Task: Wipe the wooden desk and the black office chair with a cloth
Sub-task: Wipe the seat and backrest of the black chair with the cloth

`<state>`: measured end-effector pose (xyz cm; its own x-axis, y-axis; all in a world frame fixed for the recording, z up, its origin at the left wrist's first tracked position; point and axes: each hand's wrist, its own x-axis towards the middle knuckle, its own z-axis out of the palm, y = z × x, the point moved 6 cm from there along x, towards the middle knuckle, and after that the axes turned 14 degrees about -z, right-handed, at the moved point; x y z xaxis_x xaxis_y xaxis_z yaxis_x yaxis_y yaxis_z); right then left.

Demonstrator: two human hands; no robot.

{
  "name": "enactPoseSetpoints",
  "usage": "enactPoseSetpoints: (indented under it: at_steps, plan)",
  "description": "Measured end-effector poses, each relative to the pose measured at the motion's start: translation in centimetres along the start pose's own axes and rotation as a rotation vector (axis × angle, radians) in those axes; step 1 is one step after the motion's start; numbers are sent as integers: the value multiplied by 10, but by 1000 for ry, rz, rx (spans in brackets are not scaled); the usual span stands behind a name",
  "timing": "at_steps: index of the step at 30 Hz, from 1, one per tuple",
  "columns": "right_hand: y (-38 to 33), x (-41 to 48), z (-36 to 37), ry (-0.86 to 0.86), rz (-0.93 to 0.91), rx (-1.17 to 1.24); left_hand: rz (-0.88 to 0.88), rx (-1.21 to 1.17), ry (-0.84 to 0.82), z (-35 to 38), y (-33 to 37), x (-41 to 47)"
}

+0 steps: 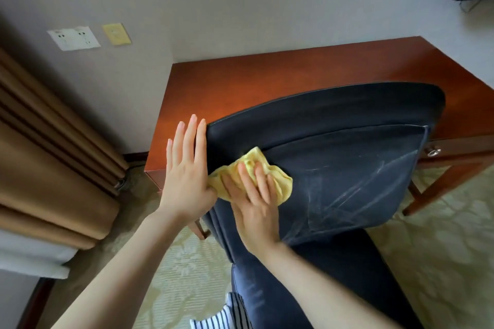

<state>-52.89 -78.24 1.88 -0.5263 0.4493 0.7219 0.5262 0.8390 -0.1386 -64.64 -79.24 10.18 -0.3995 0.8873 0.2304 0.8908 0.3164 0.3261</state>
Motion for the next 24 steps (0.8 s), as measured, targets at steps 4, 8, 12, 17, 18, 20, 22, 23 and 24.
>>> enactPoseSetpoints:
  at_steps: [4, 8, 12, 17, 18, 20, 22, 23, 24]
  plan:
    - [4, -4, 2, -97, -323, -151, -19, 49, 22, -4, -1, 0]
    - [46, -10, -21, -143, -429, -272, -27, 101, 26, -3, 0, -2]
    - [109, -22, -54, -192, -219, -299, -44, 93, 2, -1, 0, -1]
    - [178, -36, -93, -173, 196, -225, -54, 71, 8, -1, -3, -2]
    - [191, -40, -98, -172, 288, -228, -50, 71, 10, -1, -4, -2]
    - [215, -48, -106, -105, 540, -174, -43, 73, 17, 0, -5, -1]
    - [229, -52, -110, 43, 776, -77, -31, 63, 25, 1, -6, 0]
    - [231, -52, -110, 119, 861, -36, -24, 57, 27, 2, -6, 0]
    - [230, -49, -108, 185, 931, -4, -21, 55, 27, 2, -5, 1]
